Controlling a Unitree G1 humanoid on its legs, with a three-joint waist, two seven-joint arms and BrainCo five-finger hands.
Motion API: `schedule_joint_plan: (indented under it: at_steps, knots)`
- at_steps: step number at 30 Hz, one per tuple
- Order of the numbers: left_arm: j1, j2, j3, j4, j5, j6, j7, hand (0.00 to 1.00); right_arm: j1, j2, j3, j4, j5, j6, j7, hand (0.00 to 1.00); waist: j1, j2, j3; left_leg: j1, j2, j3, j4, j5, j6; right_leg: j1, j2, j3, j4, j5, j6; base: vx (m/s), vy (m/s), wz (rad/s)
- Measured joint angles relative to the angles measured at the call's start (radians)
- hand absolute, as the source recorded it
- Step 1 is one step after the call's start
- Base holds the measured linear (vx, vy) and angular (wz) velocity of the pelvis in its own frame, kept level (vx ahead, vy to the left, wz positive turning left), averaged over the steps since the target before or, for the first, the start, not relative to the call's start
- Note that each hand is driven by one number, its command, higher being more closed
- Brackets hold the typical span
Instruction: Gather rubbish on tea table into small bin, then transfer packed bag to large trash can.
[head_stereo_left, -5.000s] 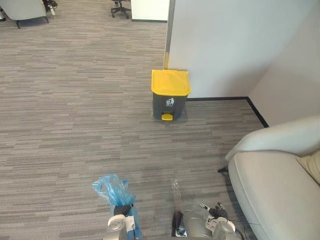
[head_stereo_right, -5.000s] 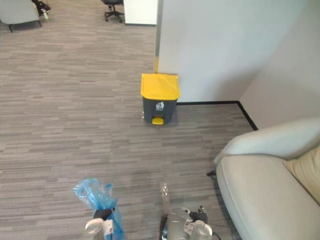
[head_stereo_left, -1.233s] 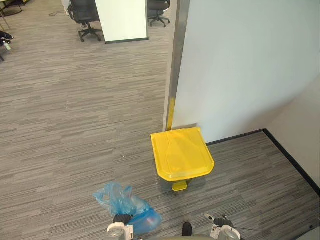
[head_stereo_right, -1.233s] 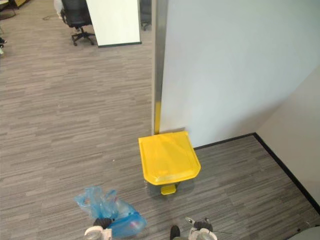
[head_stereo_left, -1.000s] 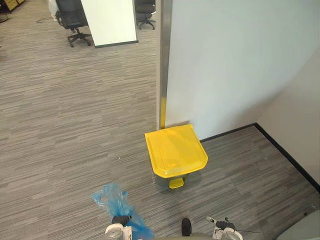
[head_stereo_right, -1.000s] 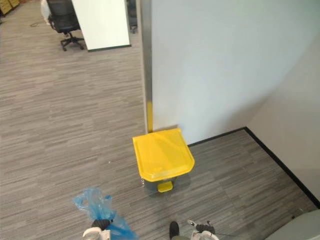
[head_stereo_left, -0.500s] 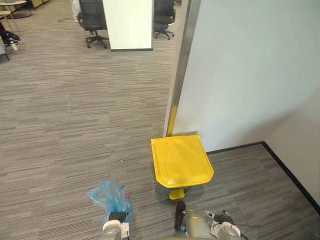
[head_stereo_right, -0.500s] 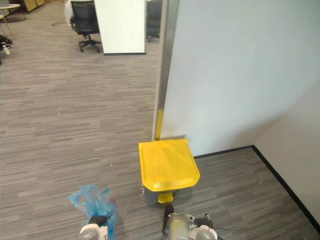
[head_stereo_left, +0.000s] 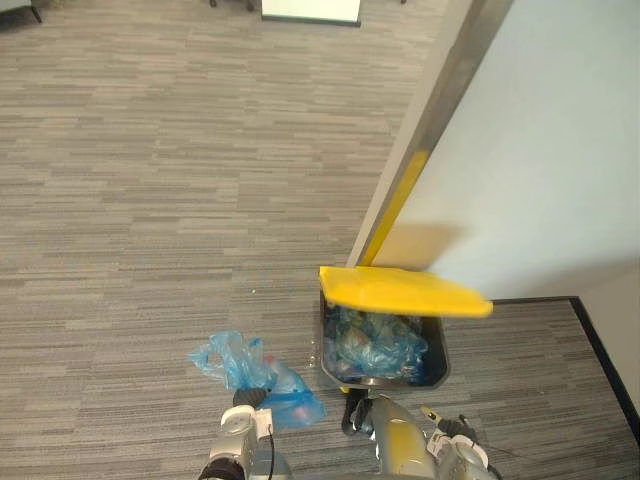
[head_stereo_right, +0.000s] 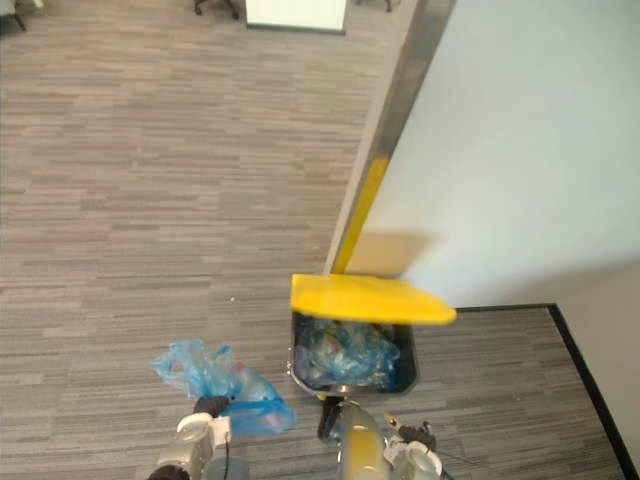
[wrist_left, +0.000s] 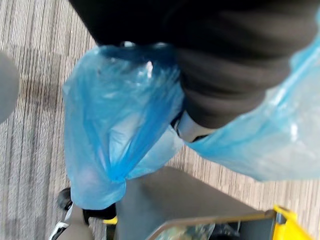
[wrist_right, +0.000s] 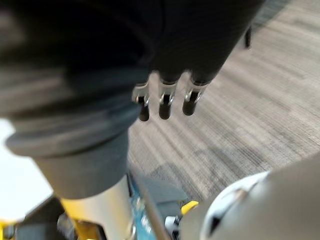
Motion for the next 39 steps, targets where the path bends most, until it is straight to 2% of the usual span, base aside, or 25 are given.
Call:
schedule_joint_plan:
  at_steps: [3, 5, 9, 13, 14, 15, 16, 17, 18, 19, 20, 23, 31, 35, 36, 39]
  knots:
    - [-0.007, -0.004, -0.096, -0.091, -0.019, -0.007, 0.002, 1.0, -0.031, -0.023, 0.088, -0.192, 0.002, -0.016, -0.016, 0.0, -0.001, 0.017, -0.004, -0.055, -0.027, -0.026, -0.003, 0.045, -0.07, -0.008, -0.049, 0.025, 0.001, -0.009, -0.01, 0.1, 0.063, 0.7]
    - [-0.019, -0.015, -0.135, -0.14, -0.023, -0.027, 0.004, 1.0, -0.08, -0.056, 0.115, -0.274, 0.004, -0.045, -0.037, 0.0, 0.002, 0.024, -0.008, -0.093, -0.04, -0.042, -0.002, 0.064, -0.081, -0.018, -0.081, 0.023, 0.008, -0.008, -0.011, 0.07, 0.069, 0.75]
    - [-0.012, 0.007, -0.17, -0.179, -0.037, -0.033, 0.026, 1.0, -0.205, -0.068, 0.123, -0.373, 0.008, -0.056, -0.093, 0.0, 0.028, 0.031, -0.01, -0.133, -0.046, -0.032, -0.004, 0.065, -0.081, -0.039, -0.09, 0.044, -0.021, -0.007, -0.013, 0.05, 0.036, 0.19]
    - [0.007, 0.006, -0.229, -0.237, -0.038, -0.035, 0.039, 1.0, -0.215, -0.083, 0.133, -0.456, 0.005, -0.049, -0.132, 0.0, 0.048, 0.05, -0.022, -0.131, -0.064, -0.002, 0.014, 0.065, -0.081, -0.035, -0.092, 0.084, -0.054, -0.001, -0.019, 0.07, 0.06, -0.2]
    - [0.017, 0.006, -0.244, -0.25, -0.038, -0.037, 0.039, 1.0, -0.224, -0.092, 0.143, -0.492, 0.001, -0.045, -0.143, 0.0, 0.051, 0.055, -0.025, -0.163, -0.082, 0.004, 0.097, 0.08, -0.1, -0.03, -0.092, 0.103, -0.082, 0.014, -0.038, 0.06, 0.151, -0.42]
    - [0.018, 0.005, -0.253, -0.265, -0.038, -0.038, 0.039, 1.0, -0.25, -0.09, 0.146, -0.522, 0.001, -0.044, -0.155, 0.0, 0.059, 0.036, -0.015, -0.287, -0.099, -0.005, 0.282, 0.072, -0.07, -0.03, -0.125, 0.138, -0.107, 0.041, -0.033, -0.01, 0.213, -0.33]
    - [0.011, 0.012, -0.28, -0.271, -0.039, -0.04, 0.036, 1.0, -0.269, -0.089, 0.132, -0.521, 0.0, -0.047, -0.169, 0.0, 0.052, 0.037, -0.017, -0.335, -0.087, 0.0, 0.249, -0.001, -0.023, -0.024, -0.138, 0.14, -0.12, 0.055, -0.028, -0.08, 0.207, -0.06]
    - [0.0, 0.015, -0.305, -0.289, -0.039, -0.041, 0.037, 1.0, -0.282, -0.092, 0.117, -0.52, 0.001, -0.046, -0.183, 0.0, 0.043, 0.049, -0.022, -0.338, -0.041, 0.012, 0.023, 0.047, -0.039, -0.022, -0.144, 0.136, -0.101, 0.058, -0.019, -0.11, 0.2, -0.07]
    - [0.002, 0.016, -0.315, -0.295, -0.039, -0.042, 0.038, 1.0, -0.286, -0.081, 0.11, -0.514, 0.002, -0.037, -0.191, 0.0, 0.06, 0.015, -0.004, -0.314, -0.063, 0.051, 0.052, 0.061, -0.043, -0.051, -0.15, 0.167, -0.029, 0.054, 0.012, -0.09, 0.168, -0.2]
    - [0.013, 0.025, -0.315, -0.297, -0.039, -0.042, 0.038, 1.0, -0.283, -0.069, 0.116, -0.511, 0.002, -0.024, -0.191, 0.0, 0.058, 0.015, -0.006, -0.304, -0.061, 0.051, 0.059, 0.061, -0.043, -0.041, -0.124, 0.189, -0.033, 0.058, 0.06, -0.08, 0.149, -0.31]
    - [0.02, 0.03, -0.316, -0.299, -0.039, -0.042, 0.038, 1.0, -0.28, -0.065, 0.124, -0.511, 0.002, -0.019, -0.191, 0.0, 0.053, 0.014, -0.006, -0.304, -0.061, 0.052, 0.063, 0.061, -0.043, -0.026, -0.107, 0.19, -0.053, 0.059, 0.063, -0.06, 0.107, -0.19]
    - [0.031, 0.034, -0.321, -0.3, -0.039, -0.039, 0.036, 1.0, -0.291, -0.067, 0.136, -0.511, 0.001, -0.012, -0.181, 0.0, 0.051, 0.011, -0.008, -0.308, -0.065, 0.083, 0.08, 0.059, -0.04, 0.002, -0.091, 0.201, -0.124, 0.076, 0.05, -0.05, 0.068, -0.25]
    - [0.042, 0.03, -0.374, -0.316, -0.038, -0.039, 0.006, 1.0, -0.287, -0.079, 0.161, -0.511, 0.0, 0.045, -0.14, 0.0, 0.037, 0.01, -0.006, -0.286, -0.04, 0.106, 0.077, 0.046, -0.03, 0.0, -0.055, 0.226, -0.1, 0.081, 0.058, -0.09, -0.063, -0.11]
    - [0.053, 0.031, -0.394, -0.32, -0.04, -0.039, -0.004, 1.0, -0.295, -0.095, 0.169, -0.516, -0.002, 0.035, -0.127, 0.0, 0.037, 0.007, -0.004, -0.267, -0.025, 0.13, 0.077, 0.032, -0.026, -0.001, -0.031, 0.258, -0.116, 0.091, 0.059, -0.11, -0.062, -0.3]
    - [0.053, 0.032, -0.4, -0.321, -0.041, -0.039, -0.004, 1.0, -0.299, -0.111, 0.17, -0.528, -0.002, 0.023, -0.126, 0.0, 0.037, 0.006, -0.004, -0.269, -0.022, 0.131, 0.077, 0.031, -0.026, -0.002, -0.023, 0.26, -0.126, 0.1, 0.061, -0.08, -0.036, -0.21]
    - [0.054, 0.032, -0.435, -0.339, -0.064, -0.039, -0.006, 1.0, -0.312, -0.158, 0.169, -0.525, -0.001, 0.022, -0.118, 0.0, 0.036, 0.006, -0.002, -0.273, -0.013, 0.132, 0.075, 0.032, -0.025, -0.005, -0.006, 0.263, -0.148, 0.12, 0.051, -0.04, -0.03, -0.16]
